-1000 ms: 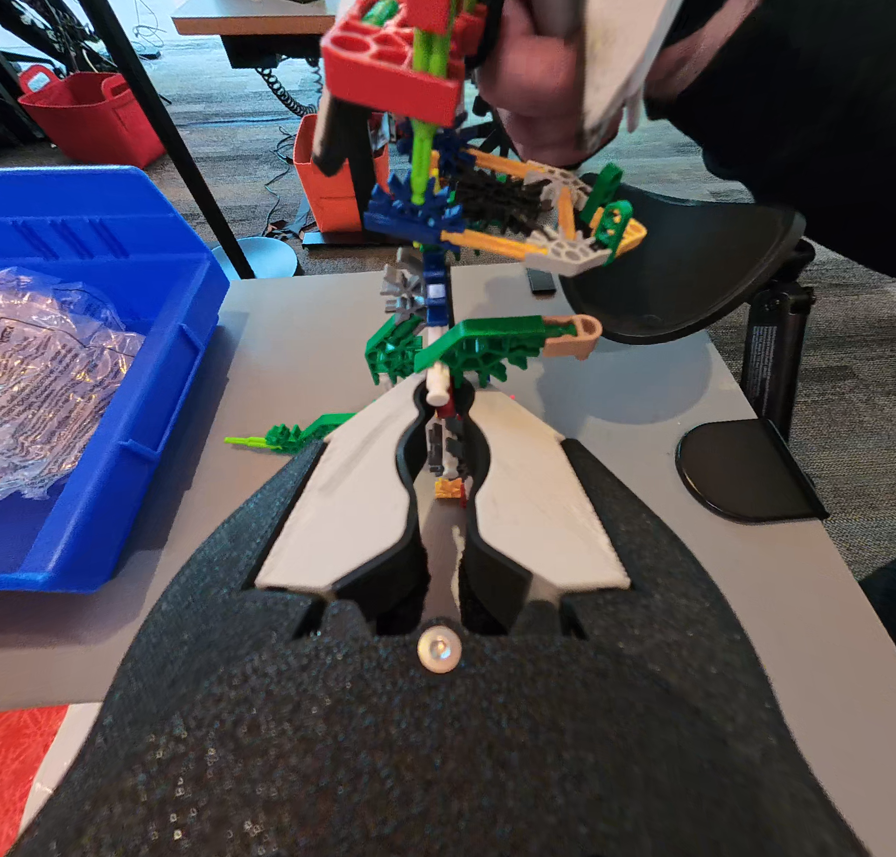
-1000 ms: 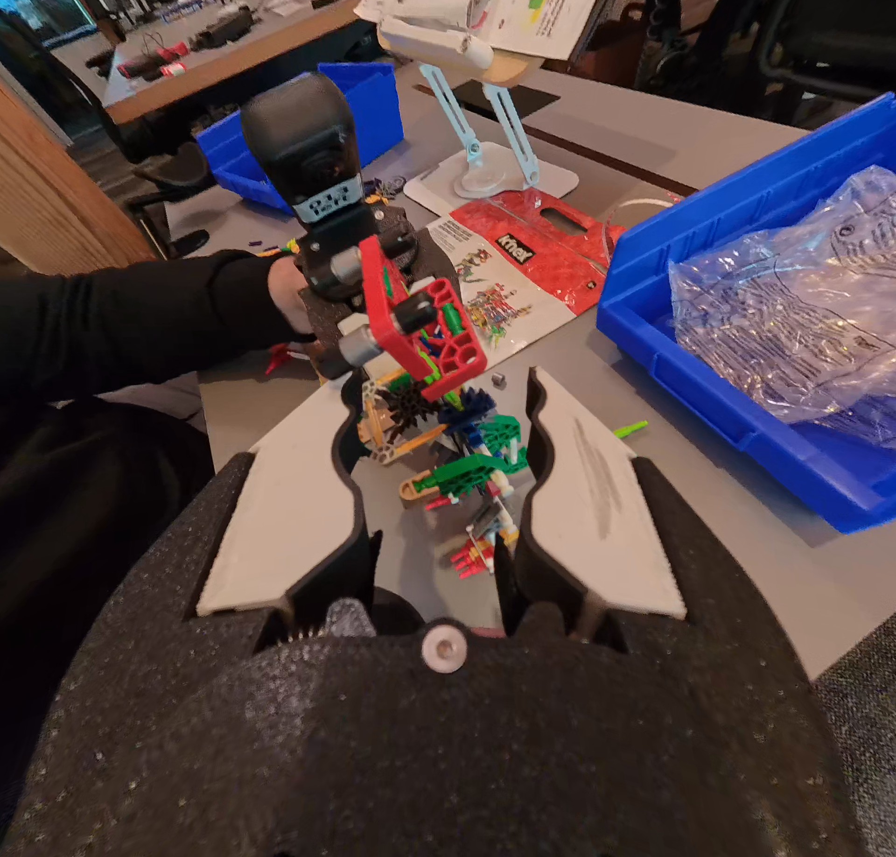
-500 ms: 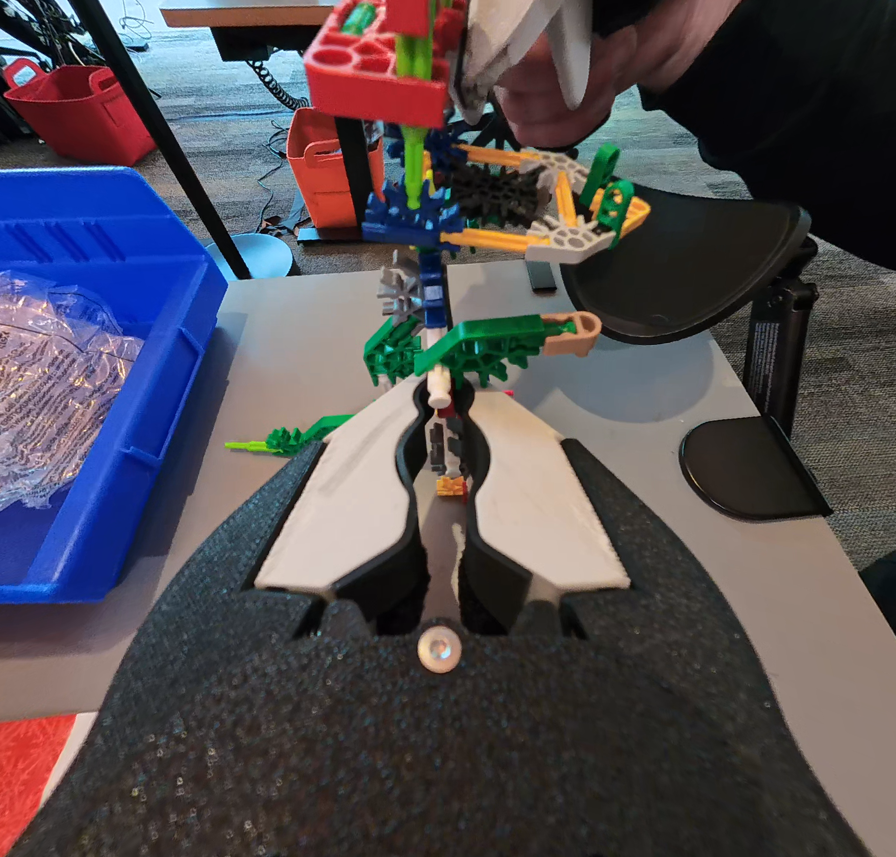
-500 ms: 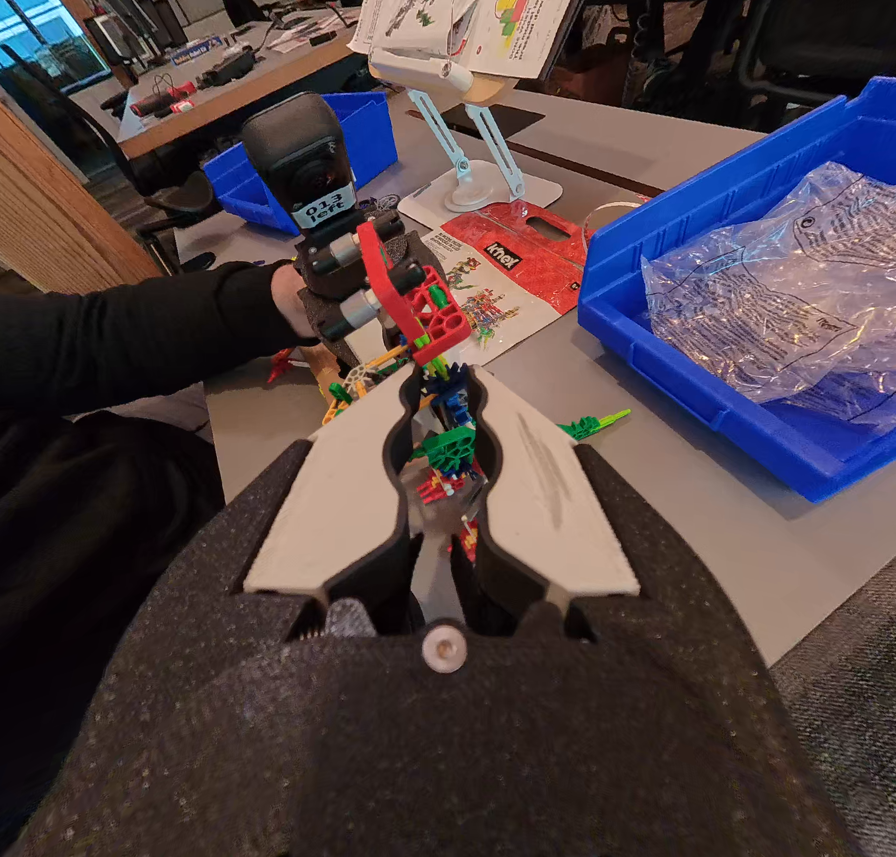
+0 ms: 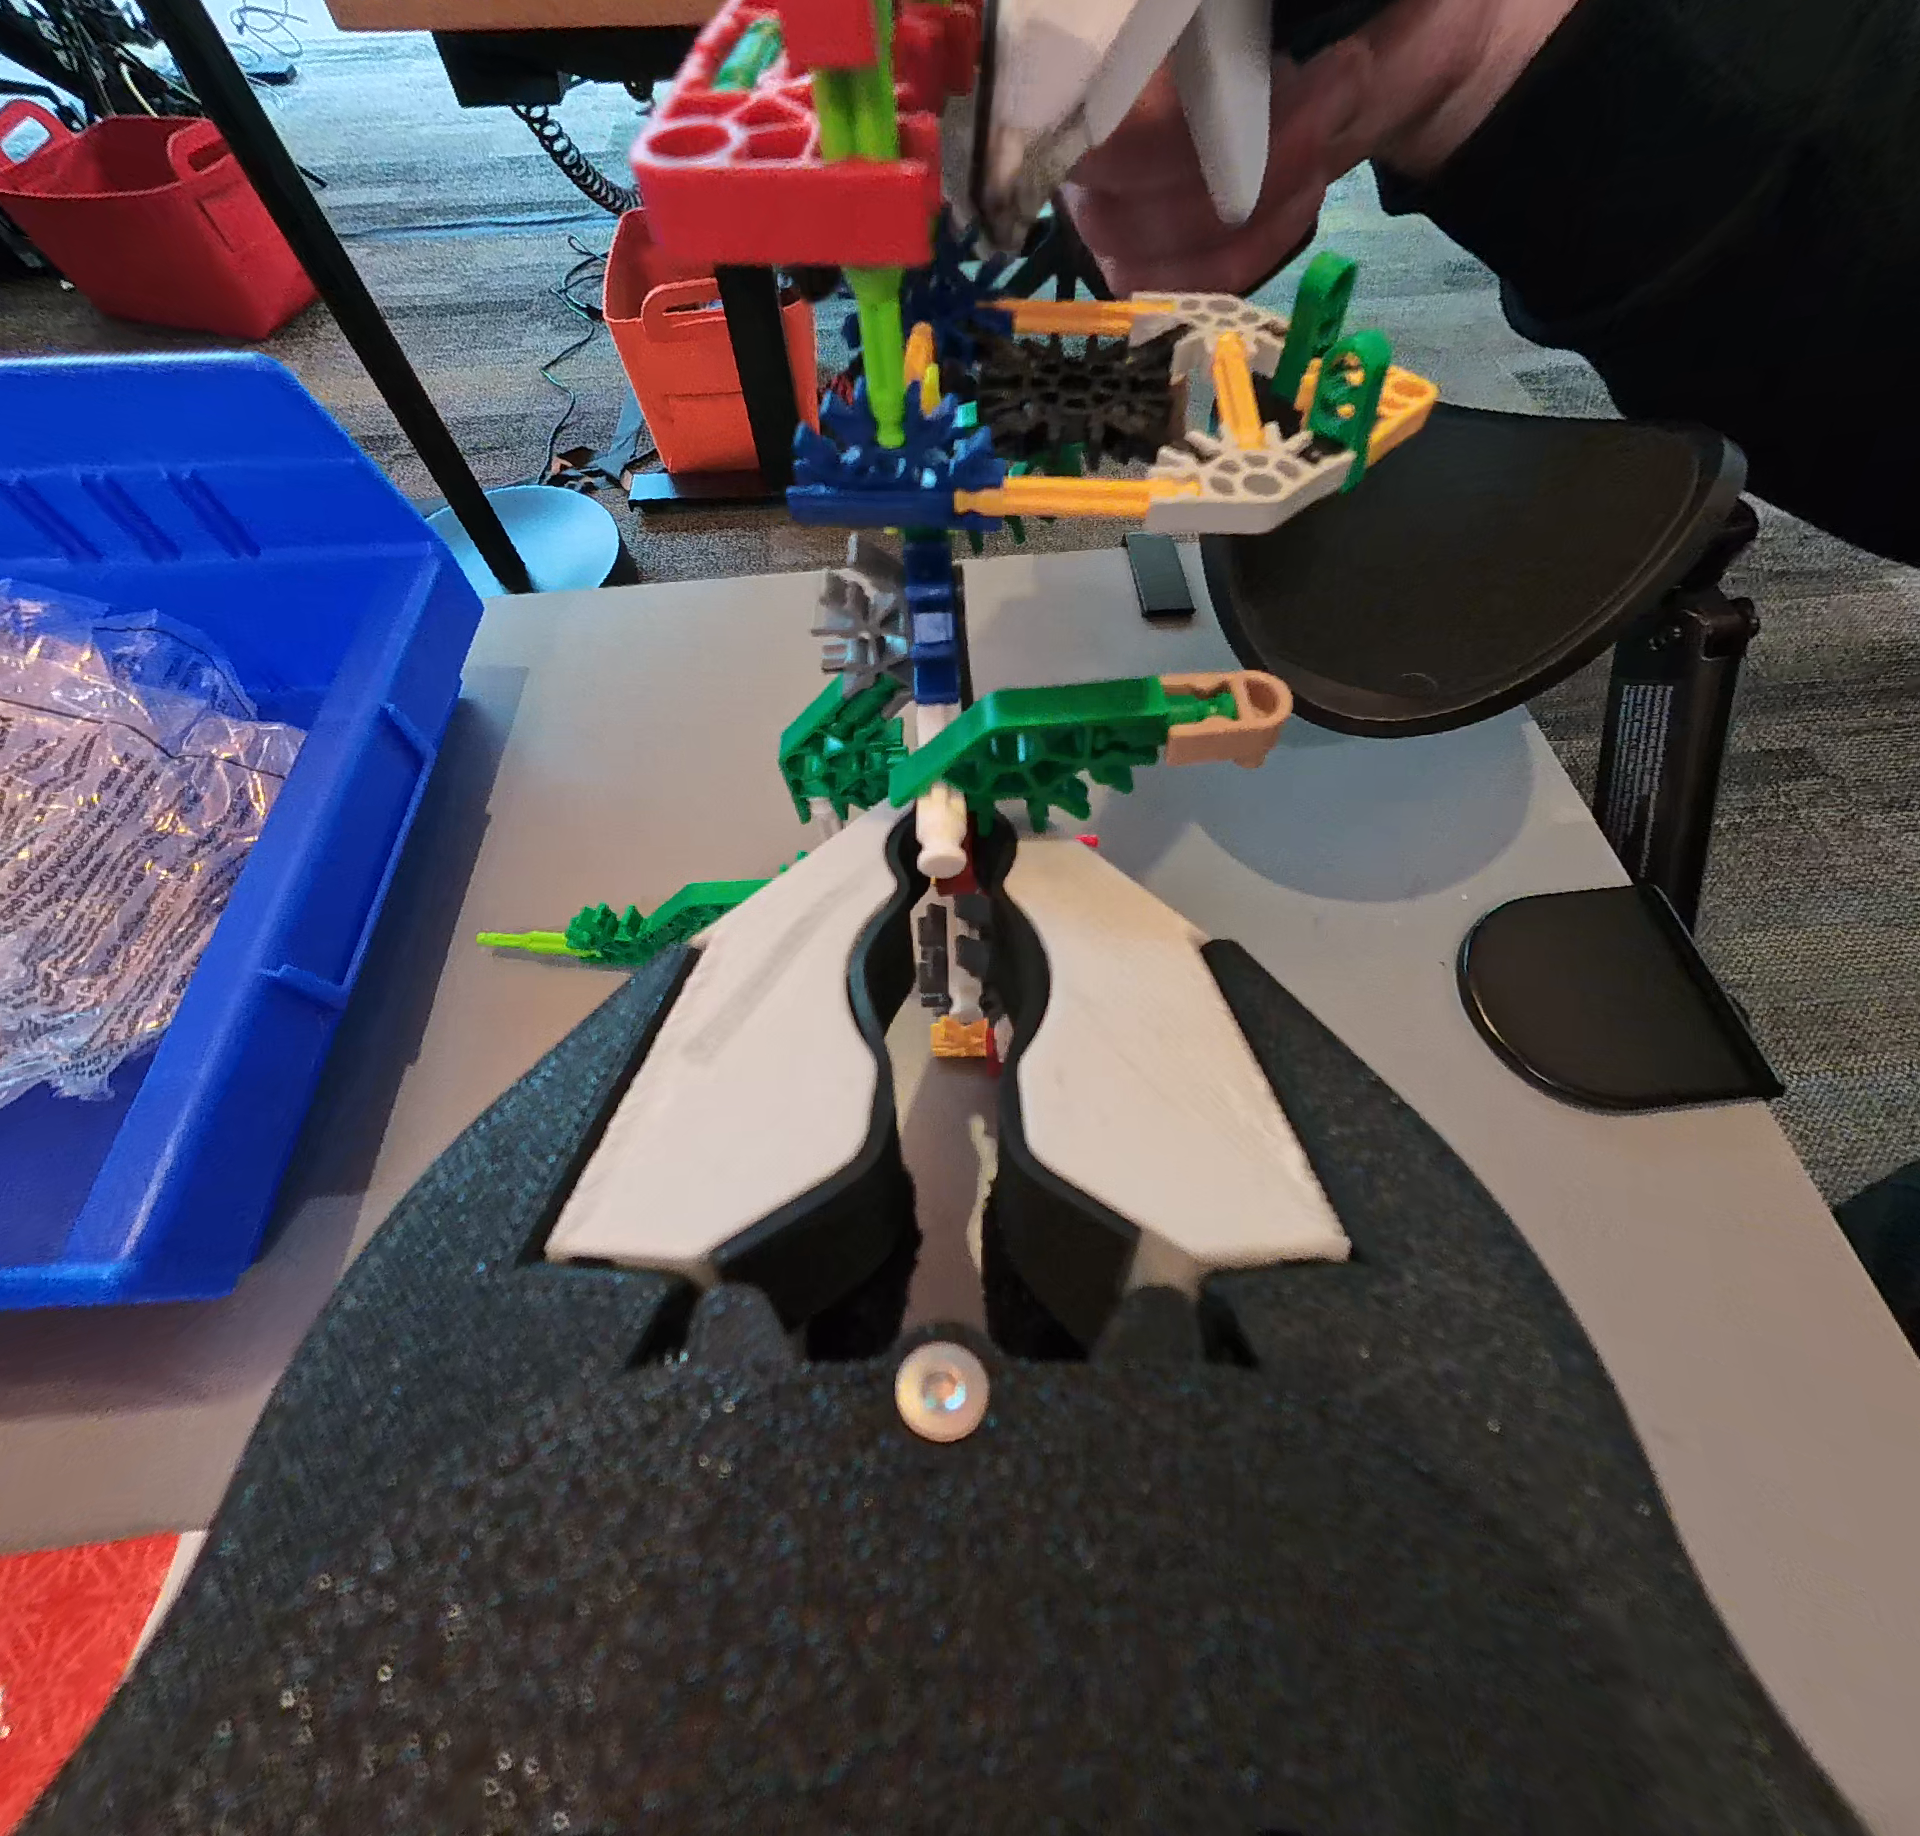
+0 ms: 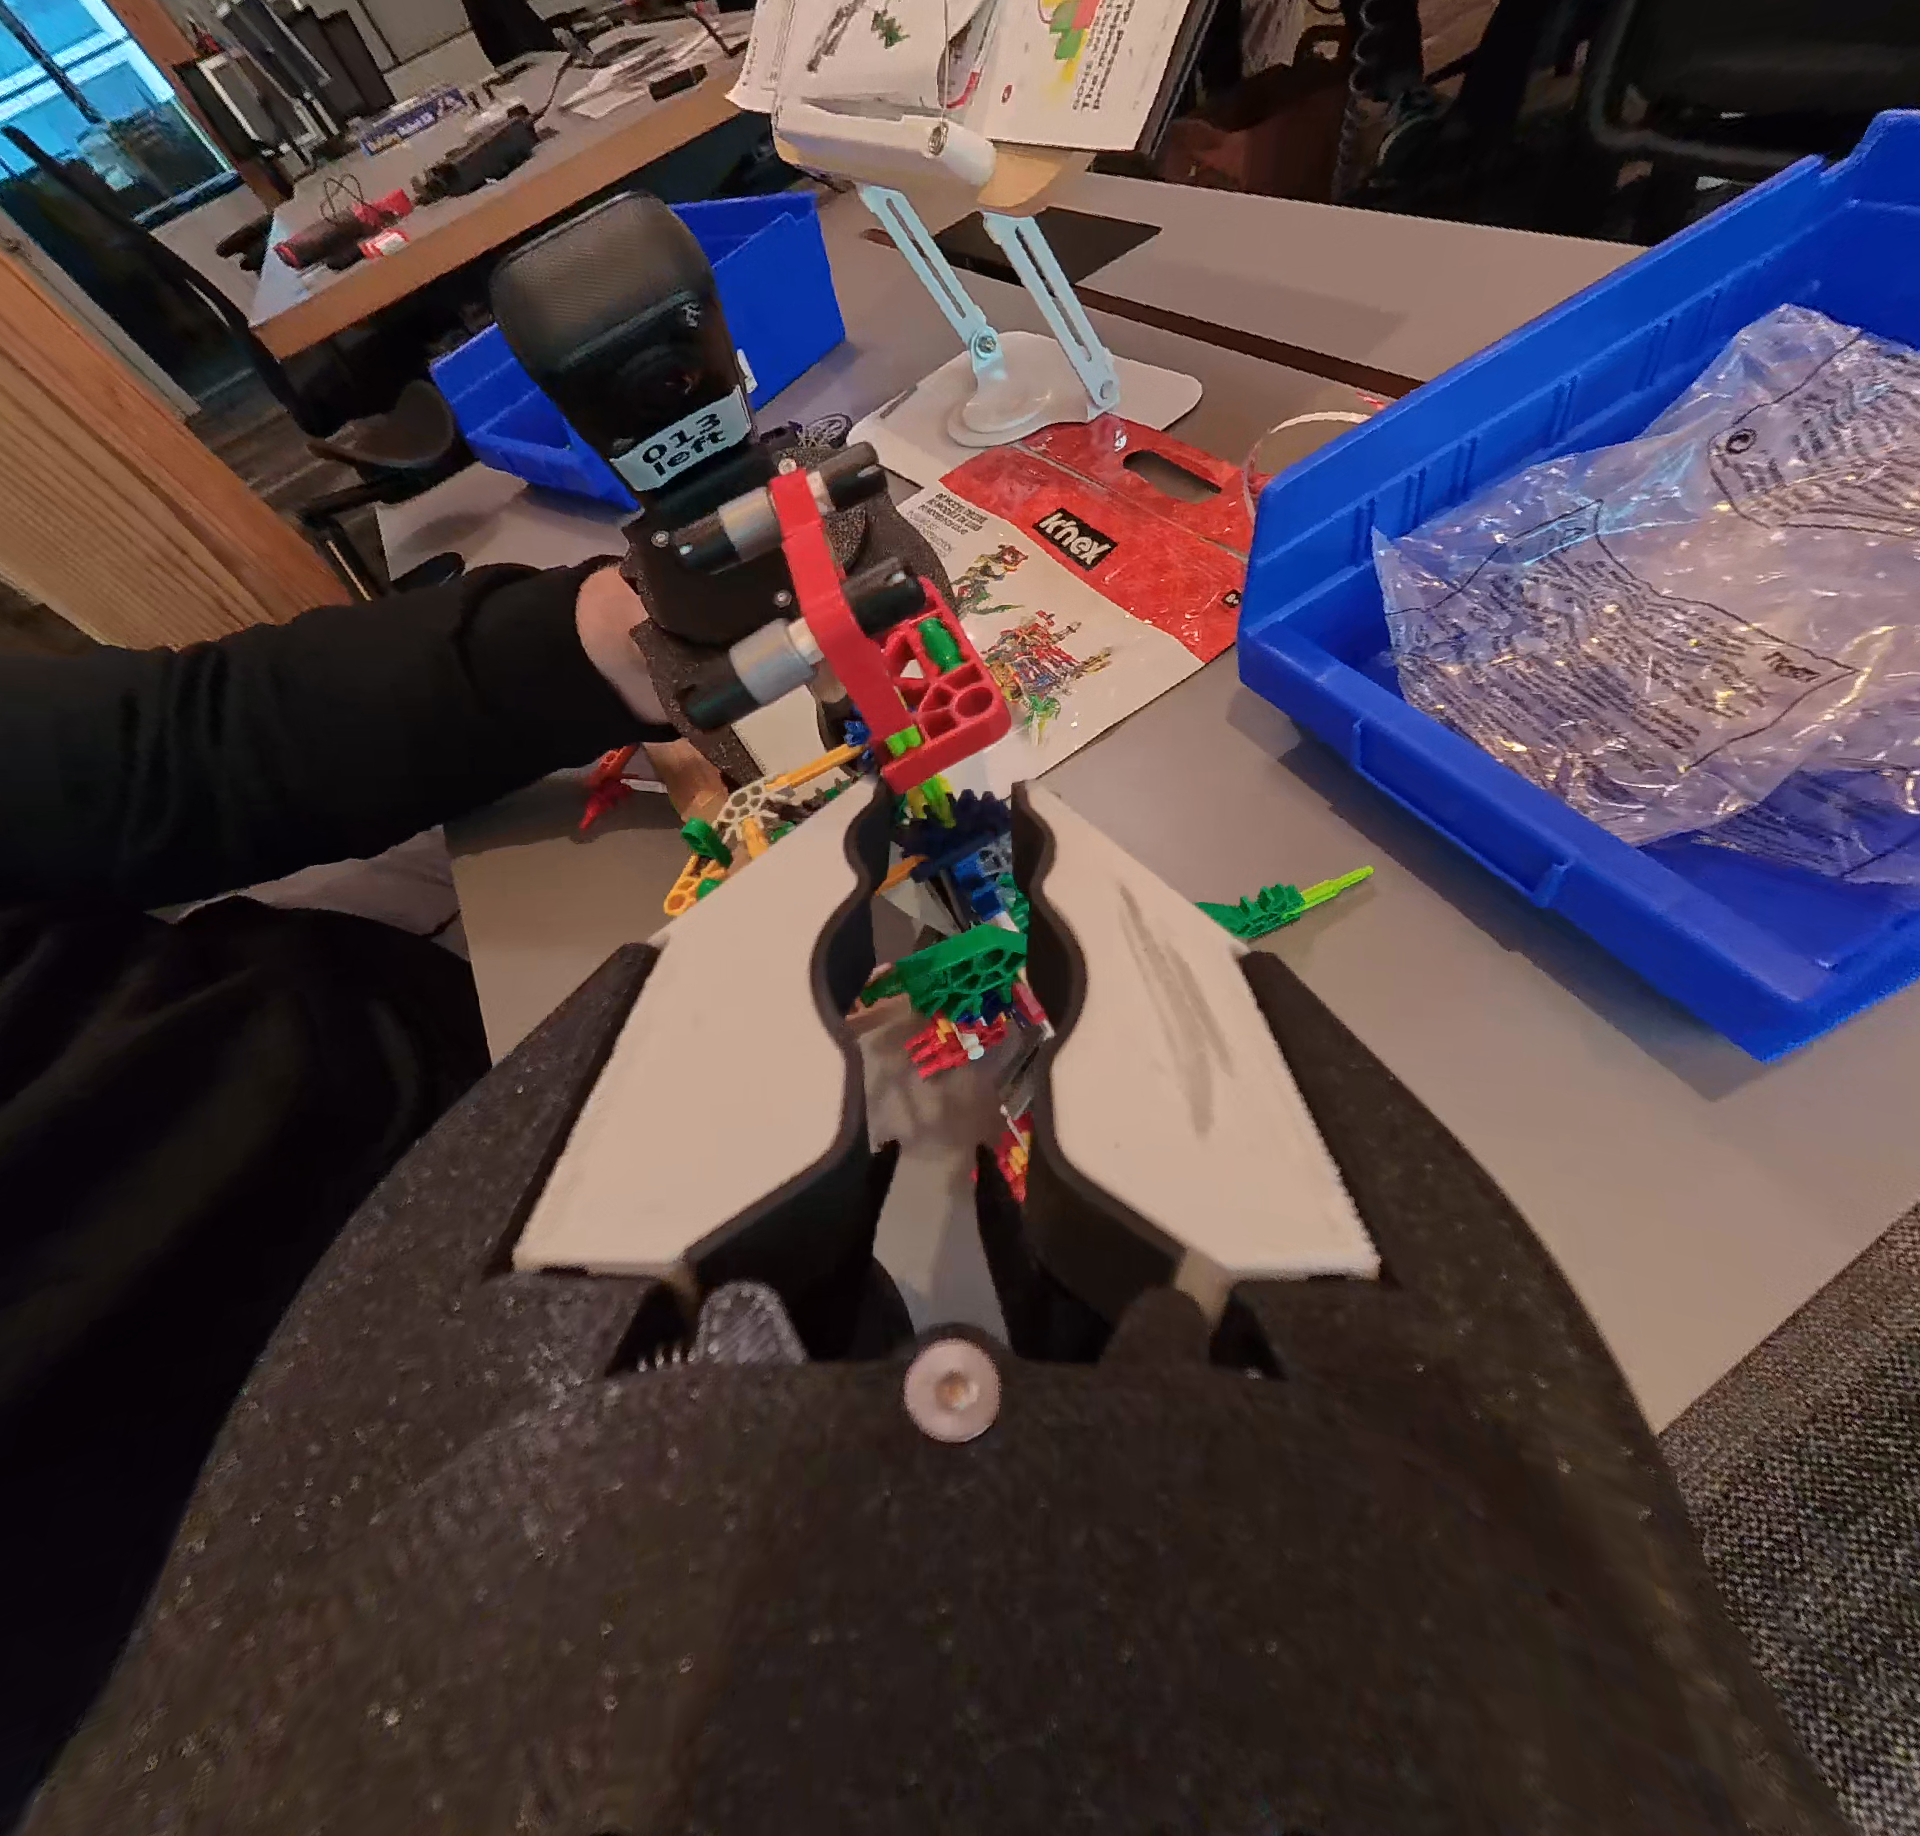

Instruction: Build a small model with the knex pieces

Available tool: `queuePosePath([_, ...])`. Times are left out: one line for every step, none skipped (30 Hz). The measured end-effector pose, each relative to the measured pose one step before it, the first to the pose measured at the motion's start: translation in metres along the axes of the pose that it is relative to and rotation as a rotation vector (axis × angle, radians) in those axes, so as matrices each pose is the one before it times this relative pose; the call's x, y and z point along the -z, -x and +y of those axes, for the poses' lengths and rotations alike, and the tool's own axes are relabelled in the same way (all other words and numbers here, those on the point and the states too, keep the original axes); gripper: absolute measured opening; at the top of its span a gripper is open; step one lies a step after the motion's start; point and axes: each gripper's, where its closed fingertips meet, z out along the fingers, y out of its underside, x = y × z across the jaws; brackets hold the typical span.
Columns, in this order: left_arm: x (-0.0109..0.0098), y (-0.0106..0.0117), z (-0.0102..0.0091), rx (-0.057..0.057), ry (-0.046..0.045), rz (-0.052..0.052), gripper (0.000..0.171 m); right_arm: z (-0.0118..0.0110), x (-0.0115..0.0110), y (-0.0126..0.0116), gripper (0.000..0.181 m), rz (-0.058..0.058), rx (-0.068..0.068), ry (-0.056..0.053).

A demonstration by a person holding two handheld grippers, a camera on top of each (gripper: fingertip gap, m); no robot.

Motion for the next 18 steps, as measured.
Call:
queuePosePath([-0.00025,0.00003,-0.00003,-0.0021,0.00415,0.0005,0.004,0.00039,-0.00146,-0.0005,0.02,0.0044,0.0048,0.0033])
queuePosePath([0.0,0.00024,0.00012,-0.0014,0.0033,-0.0007,0.004,-0.00044,-0.00064,-0.00102,0.019,0.0092,0.0049,-0.0022])
queuePosePath([0.00002,0.00011,0.00017,-0.0003,0.00148,0.0007,0.004,-0.0001,-0.00039,-0.00013,0.019,0.0,-0.0079,-0.0017])
queuePosePath([0.00013,0.00003,0.00003,-0.0004,0.0007,0.0009,0.004,0.00005,-0.00037,-0.00049,0.018,-0.0035,-0.0191,-0.0027])
queuePosePath([0.00013,0.00017,0.0002,-0.001,0.00127,0.0002,0.004,0.00042,-0.00061,-0.00109,0.017,-0.0011,-0.0189,-0.0025])
queuePosePath([0.0001,0.00053,0.00006,-0.0049,0.00233,-0.0035,0.004,0.00012,-0.00039,-0.00078,0.017,-0.0027,-0.0169,-0.0042])
queuePosePath([0.00003,0.00052,0.00021,-0.0064,0.00314,-0.0047,0.004,-0.00003,-0.0002,-0.00039,0.017,-0.004,-0.0186,-0.0031])
queuePosePath([-0.00001,0.00038,0.00001,-0.0034,0.00352,-0.0025,0.004,-0.0002,-0.00012,-0.00036,0.017,-0.0002,-0.0117,-0.0022])
queuePosePath([-0.00002,0.00033,0.00013,-0.002,0.00352,-0.0003,0.005,-0.00003,-0.00014,-0.00031,0.017,0.0029,-0.0076,-0.0002])
queuePosePath([0.00006,0.00017,-0.00003,-0.0037,0.00273,0.0004,0.005,-0.00011,0.00013,-0.00002,0.017,0.0026,-0.0046,0.0016])
queuePosePath([0.00001,0.0006,0.00001,-0.0016,0.00218,-0.0012,0.005,-0.00047,0.00047,0.0,0.018,0.0062,0.0083,0.0011])
queuePosePath([0.00002,0.0004,-0.00003,-0.003,0.00173,0.0003,0.005,-0.00101,0.0009,0.001,0.021,0.0012,0.013,-0.0043])
queuePosePath([-0.0001,0.00016,0.00003,-0.0035,0.00183,0.0019,0.005,-0.0011,0.00179,0.00041,0.031,0.001,0.0043,-0.0056])
queuePosePath([-0.00006,0.00022,0.00019,-0.0019,0.00195,0.0026,0.005,-0.00064,0.00269,-0.00017,0.037,0.0022,0.006,-0.0054])
queuePosePath([-0.00002,0.00053,0.00011,-0.0007,0.00194,0.0014,0.005,0.00025,0.00324,0.00045,0.039,-0.0028,0.0128,-0.0044])
queuePosePath([-0.00002,0.00037,0.00011,-0.0007,0.00191,0.0026,0.005,0.00067,0.00355,-0.00078,0.039,-0.0005,0.0088,-0.0055])
queuePosePath([0.00007,0.00023,0.00029,-0.0001,0.00214,0.0029,0.005,0.00097,0.00371,-0.00101,0.041,-0.0042,0.0032,-0.0085])
queuePosePath([0.0,0.00069,0.00024,0.0017,0.00317,-0.0012,0.005,0.00227,0.00323,0.00014,0.043,-0.0127,0.006,-0.0037])
